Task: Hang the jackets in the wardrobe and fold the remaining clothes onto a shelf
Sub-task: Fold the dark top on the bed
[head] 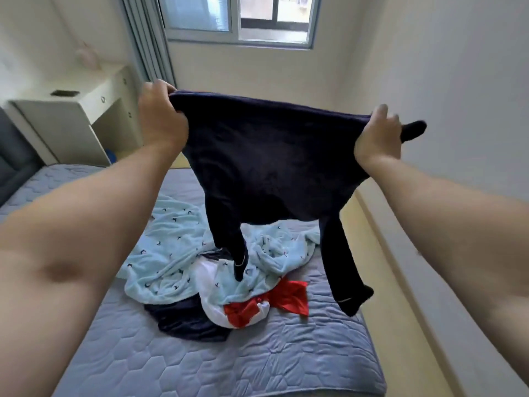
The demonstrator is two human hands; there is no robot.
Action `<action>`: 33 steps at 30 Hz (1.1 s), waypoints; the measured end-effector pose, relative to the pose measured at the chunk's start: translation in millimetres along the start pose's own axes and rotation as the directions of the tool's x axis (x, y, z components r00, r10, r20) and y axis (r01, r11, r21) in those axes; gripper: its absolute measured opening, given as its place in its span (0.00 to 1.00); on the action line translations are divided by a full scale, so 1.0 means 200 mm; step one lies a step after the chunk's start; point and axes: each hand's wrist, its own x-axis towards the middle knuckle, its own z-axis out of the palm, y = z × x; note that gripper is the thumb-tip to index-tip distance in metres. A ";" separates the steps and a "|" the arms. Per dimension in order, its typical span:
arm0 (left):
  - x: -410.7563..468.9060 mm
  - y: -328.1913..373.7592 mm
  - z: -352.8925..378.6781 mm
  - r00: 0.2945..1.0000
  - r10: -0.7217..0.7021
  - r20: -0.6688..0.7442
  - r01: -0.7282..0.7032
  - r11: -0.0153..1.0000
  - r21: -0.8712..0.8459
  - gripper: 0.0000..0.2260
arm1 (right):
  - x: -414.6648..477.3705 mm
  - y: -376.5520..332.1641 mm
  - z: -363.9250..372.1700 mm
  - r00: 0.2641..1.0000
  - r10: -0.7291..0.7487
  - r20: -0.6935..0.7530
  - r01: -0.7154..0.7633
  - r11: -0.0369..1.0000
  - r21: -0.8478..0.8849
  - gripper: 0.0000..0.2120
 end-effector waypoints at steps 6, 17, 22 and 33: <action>-0.23 -0.26 -0.06 0.989 0.147 0.032 -0.150 0.983 0.108 0.10 | -0.19 0.12 0.12 0.989 -0.146 0.021 0.147 0.987 -0.063 0.13; -1.52 -1.17 0.25 0.684 -0.091 0.724 -0.472 0.701 0.535 0.09 | -1.11 0.81 1.04 0.732 -0.057 0.679 0.466 0.769 -0.438 0.18; -2.13 -1.47 0.44 0.339 -0.190 0.921 -0.769 0.508 0.388 0.10 | -1.61 1.10 1.44 0.477 0.053 0.878 0.665 0.631 -0.399 0.14; -2.99 -1.87 0.51 0.010 -0.373 0.928 -0.828 0.517 0.217 0.26 | -2.34 1.57 1.78 0.181 0.134 0.974 0.845 0.486 -0.224 0.15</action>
